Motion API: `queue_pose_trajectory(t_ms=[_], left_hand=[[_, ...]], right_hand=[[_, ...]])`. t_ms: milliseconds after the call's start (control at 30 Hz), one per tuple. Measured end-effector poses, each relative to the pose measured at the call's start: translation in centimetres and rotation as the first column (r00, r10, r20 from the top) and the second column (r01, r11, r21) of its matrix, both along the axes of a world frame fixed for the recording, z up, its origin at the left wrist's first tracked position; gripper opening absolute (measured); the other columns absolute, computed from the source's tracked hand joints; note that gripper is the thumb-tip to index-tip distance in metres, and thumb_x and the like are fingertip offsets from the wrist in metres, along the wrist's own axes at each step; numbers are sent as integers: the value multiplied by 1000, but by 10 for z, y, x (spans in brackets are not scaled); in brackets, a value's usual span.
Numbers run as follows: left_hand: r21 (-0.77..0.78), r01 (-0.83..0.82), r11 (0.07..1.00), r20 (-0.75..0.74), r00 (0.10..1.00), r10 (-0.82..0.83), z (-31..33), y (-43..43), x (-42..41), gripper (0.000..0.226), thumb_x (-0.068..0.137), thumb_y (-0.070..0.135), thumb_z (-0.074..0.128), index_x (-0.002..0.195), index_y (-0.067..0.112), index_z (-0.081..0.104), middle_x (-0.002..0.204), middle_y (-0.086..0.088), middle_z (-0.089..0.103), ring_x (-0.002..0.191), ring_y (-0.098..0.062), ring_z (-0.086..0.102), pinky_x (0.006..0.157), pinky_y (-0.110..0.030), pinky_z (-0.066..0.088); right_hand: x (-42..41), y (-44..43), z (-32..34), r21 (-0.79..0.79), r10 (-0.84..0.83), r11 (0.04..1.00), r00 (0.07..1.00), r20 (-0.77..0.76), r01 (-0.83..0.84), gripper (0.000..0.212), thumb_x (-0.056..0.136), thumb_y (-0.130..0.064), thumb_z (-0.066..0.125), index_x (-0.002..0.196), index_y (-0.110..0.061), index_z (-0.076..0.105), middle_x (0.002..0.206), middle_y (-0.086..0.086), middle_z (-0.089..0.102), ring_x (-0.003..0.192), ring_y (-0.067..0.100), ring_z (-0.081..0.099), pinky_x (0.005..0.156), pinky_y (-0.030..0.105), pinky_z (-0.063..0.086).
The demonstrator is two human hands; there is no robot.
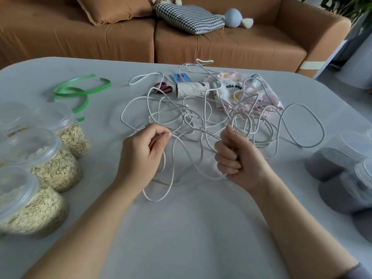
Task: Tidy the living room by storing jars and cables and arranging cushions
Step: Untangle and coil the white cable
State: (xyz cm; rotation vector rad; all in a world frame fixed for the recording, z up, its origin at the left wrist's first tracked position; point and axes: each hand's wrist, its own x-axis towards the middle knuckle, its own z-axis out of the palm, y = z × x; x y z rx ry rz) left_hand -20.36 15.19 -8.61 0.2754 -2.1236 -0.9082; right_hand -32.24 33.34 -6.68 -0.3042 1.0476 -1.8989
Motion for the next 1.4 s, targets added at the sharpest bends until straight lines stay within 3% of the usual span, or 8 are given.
queue_pose_trajectory(t_ms=[100, 200, 333, 567, 867, 1033, 1200, 1400], left_hand=[[-16, 32, 999, -37, 999, -33, 1, -2, -5, 17, 93, 22, 59, 85, 10, 66, 61, 19, 53, 60, 4, 50, 60, -9, 35], [-71, 93, 993, -21, 995, -94, 1, -6, -17, 24, 93, 31, 58, 83, 10, 65, 68, 12, 61, 64, -2, 55, 61, -20, 44], [-55, 94, 994, -27, 995, -96, -7, -10, -29, 31, 90, 37, 59, 78, 9, 60, 61, 11, 58, 59, -3, 52, 57, -23, 43], [-37, 76, 996, -92, 993, -79, -7, -10, -25, 31, 92, 35, 60, 74, 10, 57, 54, 14, 46, 54, 2, 44, 54, -13, 34], [-36, 91, 995, -109, 989, -95, -6, -9, -24, 31, 93, 32, 59, 77, 6, 62, 56, 15, 45, 55, 2, 43, 56, -11, 33], [-62, 117, 991, -58, 991, -120, -4, -5, -25, 29, 90, 37, 61, 81, 10, 66, 57, 7, 53, 55, -10, 49, 55, -23, 41], [-156, 113, 981, -14, 993, -117, -3, 0, -25, 14, 91, 26, 64, 87, 12, 65, 63, 11, 53, 57, -10, 45, 55, -30, 41], [15, 54, 998, 28, 998, -55, -6, -2, -25, 15, 92, 25, 60, 83, 12, 62, 59, 4, 56, 55, -13, 55, 56, -24, 44]], right_hand=[[3, -7, 1, 51, -21, 998, 999, -26, 23, 37, 89, -32, 44, 60, -13, 58, 81, 7, 66, 41, 7, 37, 31, 14, 25], [5, -11, 2, 32, -40, 999, 999, -34, 42, 32, 87, -27, 46, 101, -8, 68, 117, 12, 68, 50, 9, 47, 34, 14, 33], [3, -12, -4, 49, -20, 999, 996, -90, 24, 40, 90, -26, 44, 127, -15, 55, 123, 14, 66, 46, 8, 41, 34, 14, 32], [8, -17, -14, 76, -13, 997, 976, -216, 30, 39, 91, -26, 46, 128, -16, 57, 127, 10, 64, 51, 10, 45, 36, 15, 32], [15, -18, -14, 89, 92, 994, 956, -279, -70, 45, 95, -22, 42, 135, -5, 49, 93, 9, 65, 46, 7, 32, 36, 14, 28], [16, -17, -11, 148, 100, 987, 956, -275, -61, 24, 97, -24, 48, 105, -9, 65, 69, -2, 44, 51, 7, 28, 41, 15, 26], [14, -19, -9, -53, -214, 977, 947, -238, 208, 22, 95, -24, 47, 79, -11, 54, 58, -1, 38, 58, 13, 47, 61, 24, 47], [2, -13, -6, -272, -450, 851, 891, 64, 450, 12, 90, -24, 44, 81, -17, 46, 55, -6, 33, 44, 8, 33, 49, 20, 43]])
